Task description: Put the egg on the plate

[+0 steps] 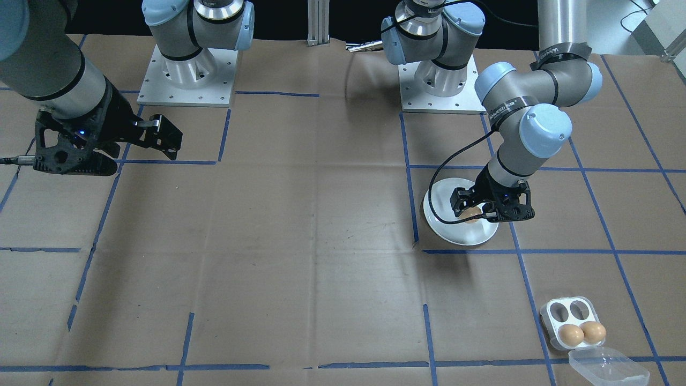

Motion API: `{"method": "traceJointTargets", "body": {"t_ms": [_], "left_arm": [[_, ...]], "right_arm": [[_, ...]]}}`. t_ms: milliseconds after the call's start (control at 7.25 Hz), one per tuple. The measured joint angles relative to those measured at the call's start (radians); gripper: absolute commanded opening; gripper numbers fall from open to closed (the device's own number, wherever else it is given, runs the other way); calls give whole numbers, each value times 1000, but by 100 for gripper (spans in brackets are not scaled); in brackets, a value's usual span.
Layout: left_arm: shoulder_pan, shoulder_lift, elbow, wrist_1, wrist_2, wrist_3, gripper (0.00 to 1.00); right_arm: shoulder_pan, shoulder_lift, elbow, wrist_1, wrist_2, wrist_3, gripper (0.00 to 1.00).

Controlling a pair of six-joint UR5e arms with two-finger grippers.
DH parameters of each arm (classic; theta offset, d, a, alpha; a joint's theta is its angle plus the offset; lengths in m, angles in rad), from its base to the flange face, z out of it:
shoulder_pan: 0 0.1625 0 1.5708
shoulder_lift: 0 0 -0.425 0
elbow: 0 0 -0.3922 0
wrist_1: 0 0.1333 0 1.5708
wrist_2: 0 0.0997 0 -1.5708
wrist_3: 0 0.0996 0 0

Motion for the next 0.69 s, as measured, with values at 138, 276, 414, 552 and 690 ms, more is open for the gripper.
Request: {"method": "traceJointTargets", "body": {"t_ms": [138,276,414,552,690], "left_arm": [[-1,19,10,-11,0,2,100],[-1,50,29,-43,0,3,100],[-2,87,55,-100,0,3,100],[-2,129,95,-177,1,4,100],[-2,157,137,-253,1,6,100]], "right_arm": [[0,0,0,0,-1,0,100],[0,0,0,0,-1,0,100],[0,0,0,0,0,0,100],[0,0,0,0,0,0,100],[0,0,0,0,0,0,100]]}}
